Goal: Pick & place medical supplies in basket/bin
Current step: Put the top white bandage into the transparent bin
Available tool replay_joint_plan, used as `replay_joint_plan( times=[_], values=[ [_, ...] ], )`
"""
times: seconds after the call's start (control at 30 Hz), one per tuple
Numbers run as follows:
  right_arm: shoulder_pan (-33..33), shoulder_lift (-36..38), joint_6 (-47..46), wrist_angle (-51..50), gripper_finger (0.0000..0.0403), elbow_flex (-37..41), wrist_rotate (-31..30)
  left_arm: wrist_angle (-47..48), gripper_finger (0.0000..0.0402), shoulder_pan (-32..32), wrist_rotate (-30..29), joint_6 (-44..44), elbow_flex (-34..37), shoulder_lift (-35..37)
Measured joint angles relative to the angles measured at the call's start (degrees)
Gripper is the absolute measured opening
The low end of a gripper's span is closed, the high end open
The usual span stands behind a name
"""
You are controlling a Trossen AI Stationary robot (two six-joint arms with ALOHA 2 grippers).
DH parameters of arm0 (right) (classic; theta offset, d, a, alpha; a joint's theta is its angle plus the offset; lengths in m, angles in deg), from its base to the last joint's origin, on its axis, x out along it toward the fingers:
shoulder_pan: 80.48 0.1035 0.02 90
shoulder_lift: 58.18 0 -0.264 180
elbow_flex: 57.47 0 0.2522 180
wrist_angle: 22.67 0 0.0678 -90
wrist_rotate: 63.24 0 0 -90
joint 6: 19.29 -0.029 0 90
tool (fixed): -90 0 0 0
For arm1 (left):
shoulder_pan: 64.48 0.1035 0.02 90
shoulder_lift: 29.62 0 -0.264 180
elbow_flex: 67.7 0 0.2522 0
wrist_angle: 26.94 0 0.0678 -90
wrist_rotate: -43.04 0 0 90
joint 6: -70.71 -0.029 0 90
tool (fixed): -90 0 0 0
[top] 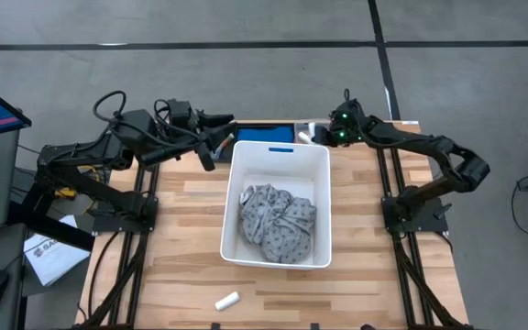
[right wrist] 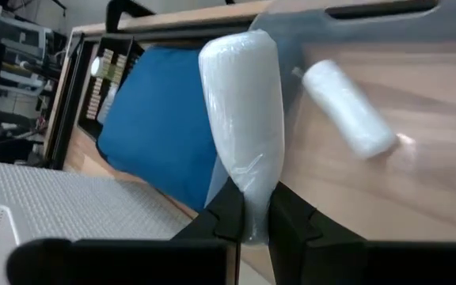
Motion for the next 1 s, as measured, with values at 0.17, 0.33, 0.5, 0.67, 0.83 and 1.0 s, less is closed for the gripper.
replay_joint_plan(
  times=[0.17, 0.33, 0.5, 0.67, 0.83, 1.0],
  values=[
    [2.29, -2.59, -1.0, 0.42, 0.0029, -2.13, -1.72, 0.55, 0.0115, 0.0, 0.02, 0.07, 0.0, 0.0],
    [2.33, -4.84, -1.58, -0.14, 0.0029, -4.17, -3.36, 0.58, 0.0115, 0.0, 0.04, 0.08, 0.0, 0.0],
    [-0.05, -6.48, -1.4, -2.34, 0.0028, -4.31, -4.22, 0.57, 0.0115, -0.79, 0.04, 0.11, 0.0, 0.0],
    [-0.72, -6.49, -0.05, -4.87, 0.0028, -4.31, -2.93, 0.55, 0.0115, -1.09, 0.22, 0.13, 0.0, 0.0],
    [-0.7, -6.47, 1.06, -7.21, 0.0028, -4.3, -2.19, 0.38, 0.0115, -1.09, 0.17, 0.13, 0.0, 0.0],
    [-0.94, -6.45, 1.3, -8.36, 0.0049, -4.29, -1.99, 0.24, 0.0115, -1.09, -0.04, 0.13, 0.0, 0.0]
  ],
)
